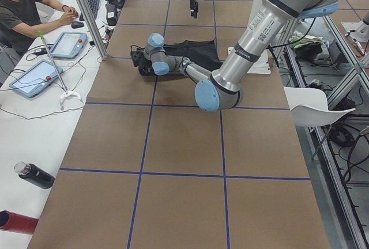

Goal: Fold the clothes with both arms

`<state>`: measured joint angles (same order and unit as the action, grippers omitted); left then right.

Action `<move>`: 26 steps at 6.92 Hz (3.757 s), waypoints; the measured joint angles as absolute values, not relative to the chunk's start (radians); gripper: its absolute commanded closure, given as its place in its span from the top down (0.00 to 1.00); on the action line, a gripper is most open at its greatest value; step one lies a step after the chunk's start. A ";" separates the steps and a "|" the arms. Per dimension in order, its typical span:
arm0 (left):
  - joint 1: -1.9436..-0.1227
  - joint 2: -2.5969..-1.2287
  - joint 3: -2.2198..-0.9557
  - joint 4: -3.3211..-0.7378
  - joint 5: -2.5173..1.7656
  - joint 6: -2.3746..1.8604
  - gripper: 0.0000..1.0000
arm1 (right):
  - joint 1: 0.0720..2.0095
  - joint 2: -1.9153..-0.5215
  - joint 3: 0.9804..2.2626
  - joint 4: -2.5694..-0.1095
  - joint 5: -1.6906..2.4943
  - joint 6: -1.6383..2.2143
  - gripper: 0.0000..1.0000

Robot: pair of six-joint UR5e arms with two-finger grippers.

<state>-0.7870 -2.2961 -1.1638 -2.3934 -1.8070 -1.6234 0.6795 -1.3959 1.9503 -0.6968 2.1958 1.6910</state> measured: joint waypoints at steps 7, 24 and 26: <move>-0.792 -2.414 -0.913 -2.617 -1.682 -1.533 1.00 | 0.674 -1.394 1.939 -0.707 2.168 1.673 1.00; -0.916 -2.180 -1.143 -2.603 -1.850 -1.339 1.00 | 0.177 -1.181 1.934 -1.553 1.449 1.103 0.96; -0.916 -2.180 -1.143 -2.602 -1.850 -1.338 1.00 | 0.168 -1.178 1.932 -1.577 1.453 1.100 0.96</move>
<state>-0.9158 -2.1802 -1.1428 -2.6021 -1.8500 -1.3381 0.1685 -1.1778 1.9325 -1.5765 1.4526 1.1002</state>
